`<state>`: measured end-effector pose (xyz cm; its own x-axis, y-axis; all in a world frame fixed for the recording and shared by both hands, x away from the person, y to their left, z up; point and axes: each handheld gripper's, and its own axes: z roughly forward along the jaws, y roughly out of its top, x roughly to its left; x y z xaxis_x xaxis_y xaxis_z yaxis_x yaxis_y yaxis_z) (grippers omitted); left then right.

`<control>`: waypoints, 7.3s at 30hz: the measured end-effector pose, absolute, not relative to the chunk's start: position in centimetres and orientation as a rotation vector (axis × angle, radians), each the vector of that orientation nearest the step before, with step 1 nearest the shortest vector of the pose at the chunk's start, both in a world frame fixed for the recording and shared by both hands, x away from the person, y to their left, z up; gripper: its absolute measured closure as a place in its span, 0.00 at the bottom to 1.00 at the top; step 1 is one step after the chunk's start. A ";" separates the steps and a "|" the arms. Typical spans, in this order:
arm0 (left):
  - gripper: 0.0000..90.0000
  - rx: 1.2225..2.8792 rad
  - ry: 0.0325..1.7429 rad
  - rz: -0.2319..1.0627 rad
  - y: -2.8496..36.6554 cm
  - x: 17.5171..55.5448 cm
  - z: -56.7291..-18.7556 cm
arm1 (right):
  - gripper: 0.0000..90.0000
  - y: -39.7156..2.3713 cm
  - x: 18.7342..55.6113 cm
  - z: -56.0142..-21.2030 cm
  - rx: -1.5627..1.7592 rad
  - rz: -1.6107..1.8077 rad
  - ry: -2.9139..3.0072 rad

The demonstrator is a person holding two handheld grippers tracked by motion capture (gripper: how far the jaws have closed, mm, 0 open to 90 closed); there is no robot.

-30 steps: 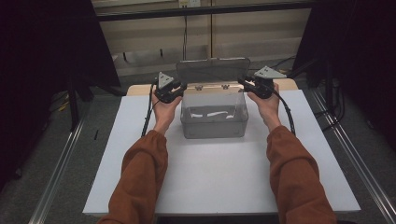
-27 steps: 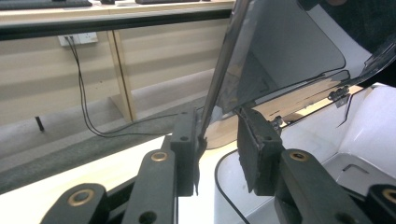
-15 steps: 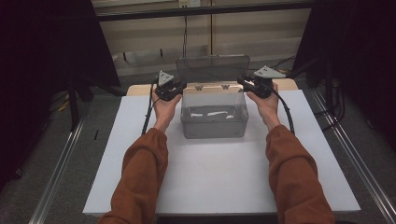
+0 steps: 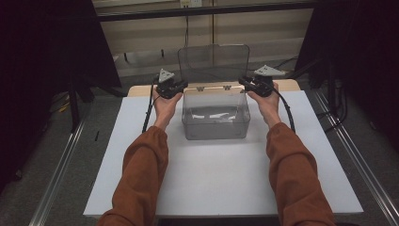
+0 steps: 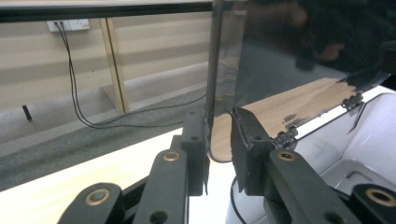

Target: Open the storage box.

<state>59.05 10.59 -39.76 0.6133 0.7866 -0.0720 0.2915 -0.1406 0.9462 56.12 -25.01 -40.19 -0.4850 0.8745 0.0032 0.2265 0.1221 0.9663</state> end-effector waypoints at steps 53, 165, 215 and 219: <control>0.70 1.759 1.082 0.395 9.4 61.2 -39.3 | 0.72 -24.8 58.5 -40.1 1.347 1.433 1.837; 0.41 1.724 1.175 0.299 9.1 61.7 -40.8 | 0.33 -22.9 59.3 -41.0 1.531 1.369 1.764; 0.04 1.646 0.872 0.553 11.3 52.5 -39.5 | 0.00 -23.4 49.8 -39.0 1.162 1.338 1.686; 0.05 1.638 0.857 0.556 11.6 51.6 -39.4 | 0.00 -23.5 49.1 -39.0 1.153 1.331 1.673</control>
